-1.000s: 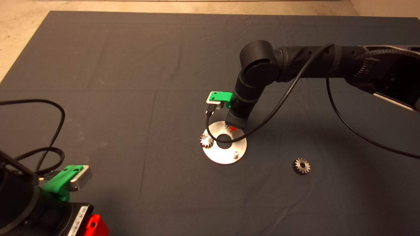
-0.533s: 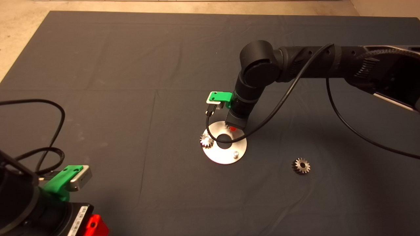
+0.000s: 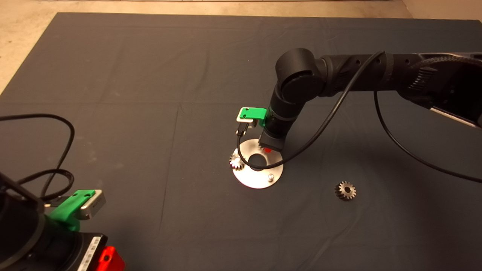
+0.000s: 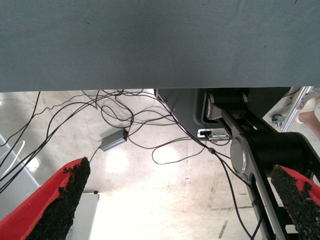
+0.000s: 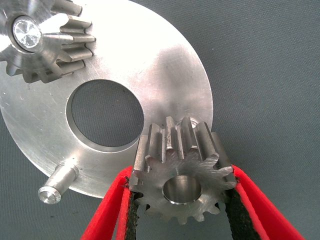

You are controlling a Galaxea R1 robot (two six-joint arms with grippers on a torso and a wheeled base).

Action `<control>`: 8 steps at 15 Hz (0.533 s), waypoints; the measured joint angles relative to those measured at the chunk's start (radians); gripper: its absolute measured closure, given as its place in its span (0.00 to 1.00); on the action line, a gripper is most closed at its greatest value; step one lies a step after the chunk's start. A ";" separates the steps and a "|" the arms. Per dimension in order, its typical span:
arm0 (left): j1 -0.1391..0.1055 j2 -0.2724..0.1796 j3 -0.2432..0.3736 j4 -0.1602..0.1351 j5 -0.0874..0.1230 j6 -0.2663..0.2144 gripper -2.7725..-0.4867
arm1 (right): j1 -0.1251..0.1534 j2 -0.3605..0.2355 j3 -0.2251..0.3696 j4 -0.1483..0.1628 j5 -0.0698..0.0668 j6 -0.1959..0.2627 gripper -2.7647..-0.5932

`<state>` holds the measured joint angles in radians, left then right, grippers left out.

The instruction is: Install three planetary gears onto the carrier pins

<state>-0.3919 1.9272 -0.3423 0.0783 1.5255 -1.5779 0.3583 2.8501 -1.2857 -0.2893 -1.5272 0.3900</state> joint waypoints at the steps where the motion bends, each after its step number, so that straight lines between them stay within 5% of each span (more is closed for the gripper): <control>1: 0.000 0.000 0.000 0.000 0.000 0.000 0.07 | 0.001 0.000 0.000 -0.001 -0.001 0.000 0.80; 8: 0.000 0.000 0.000 0.000 0.000 0.000 0.07 | 0.002 0.000 0.000 -0.040 0.000 0.000 0.80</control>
<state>-0.3919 1.9270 -0.3423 0.0783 1.5255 -1.5779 0.3602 2.8500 -1.2857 -0.3289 -1.5274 0.3896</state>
